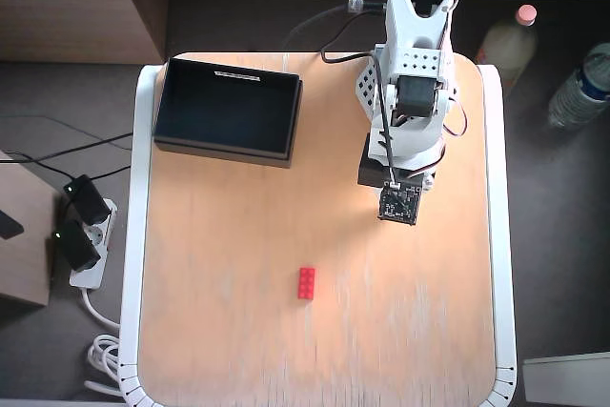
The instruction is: Grasp a lego block and put it in the bin.
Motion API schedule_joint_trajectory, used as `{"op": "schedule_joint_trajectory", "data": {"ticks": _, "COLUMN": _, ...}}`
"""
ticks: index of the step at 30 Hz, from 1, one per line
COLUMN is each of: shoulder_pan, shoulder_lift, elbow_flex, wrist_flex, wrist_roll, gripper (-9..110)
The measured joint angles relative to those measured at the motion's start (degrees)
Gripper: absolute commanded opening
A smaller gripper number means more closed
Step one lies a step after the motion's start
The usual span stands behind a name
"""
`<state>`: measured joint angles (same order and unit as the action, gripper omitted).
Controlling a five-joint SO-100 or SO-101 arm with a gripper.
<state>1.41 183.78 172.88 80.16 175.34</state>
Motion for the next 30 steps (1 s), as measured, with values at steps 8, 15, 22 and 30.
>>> {"op": "schedule_joint_trajectory", "data": {"ticks": 8, "shoulder_pan": 0.00, "shoulder_lift": 0.00, "elbow_flex": 0.00, "wrist_flex": 0.00, "wrist_roll": 2.72, "gripper": 0}}
{"op": "schedule_joint_trajectory", "data": {"ticks": 15, "shoulder_pan": 0.00, "shoulder_lift": -0.53, "elbow_flex": 0.00, "wrist_flex": -5.27, "wrist_roll": 4.57, "gripper": 0}}
{"op": "schedule_joint_trajectory", "data": {"ticks": 22, "shoulder_pan": 0.00, "shoulder_lift": -10.20, "elbow_flex": -3.43, "wrist_flex": -8.70, "wrist_roll": 5.10, "gripper": 0}}
{"op": "schedule_joint_trajectory", "data": {"ticks": 30, "shoulder_pan": 1.49, "shoulder_lift": -28.74, "elbow_flex": -15.21, "wrist_flex": -9.40, "wrist_roll": 4.57, "gripper": 0}}
